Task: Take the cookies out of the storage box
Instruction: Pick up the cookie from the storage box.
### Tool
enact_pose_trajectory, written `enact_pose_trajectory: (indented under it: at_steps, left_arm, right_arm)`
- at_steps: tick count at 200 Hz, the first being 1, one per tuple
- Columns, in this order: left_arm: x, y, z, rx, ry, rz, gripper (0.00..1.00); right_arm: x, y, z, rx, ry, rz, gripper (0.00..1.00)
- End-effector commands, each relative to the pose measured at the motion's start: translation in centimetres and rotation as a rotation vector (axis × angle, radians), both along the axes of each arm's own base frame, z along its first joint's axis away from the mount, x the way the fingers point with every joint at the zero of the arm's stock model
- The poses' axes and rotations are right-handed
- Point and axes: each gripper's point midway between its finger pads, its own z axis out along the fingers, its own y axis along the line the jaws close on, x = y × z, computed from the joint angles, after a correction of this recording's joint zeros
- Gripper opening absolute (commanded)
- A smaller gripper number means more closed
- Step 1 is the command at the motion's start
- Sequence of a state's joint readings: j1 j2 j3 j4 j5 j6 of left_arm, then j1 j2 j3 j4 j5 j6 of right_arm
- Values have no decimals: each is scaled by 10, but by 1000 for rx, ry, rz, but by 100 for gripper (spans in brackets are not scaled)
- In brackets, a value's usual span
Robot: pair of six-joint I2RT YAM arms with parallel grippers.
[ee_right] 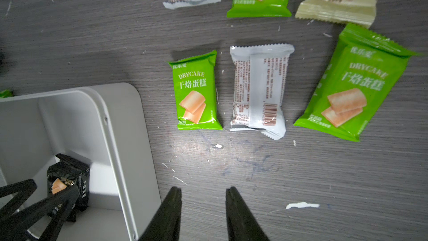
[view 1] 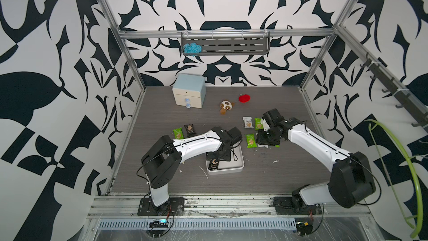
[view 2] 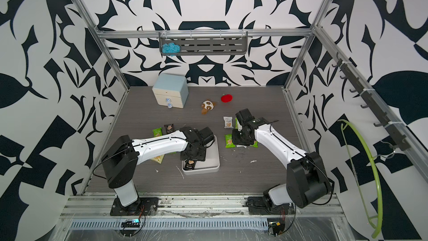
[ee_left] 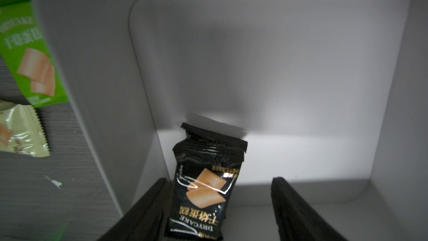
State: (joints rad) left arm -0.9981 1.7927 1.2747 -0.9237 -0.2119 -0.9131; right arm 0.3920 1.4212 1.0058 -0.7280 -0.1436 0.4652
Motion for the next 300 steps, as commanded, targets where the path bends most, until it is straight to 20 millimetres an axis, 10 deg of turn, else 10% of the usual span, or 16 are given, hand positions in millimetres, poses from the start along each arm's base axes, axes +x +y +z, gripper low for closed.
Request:
enact_pose_trajectory:
  at_steps: [1,300]
  left_arm:
    - [-7,6,0,43,40,-25,76]
    - [-11,-4,-31,67,120,-44,65]
  right_arm:
    - [6,-3,5,-14,-23,5,38]
    - [1,-12,1,-40,-11,6,37]
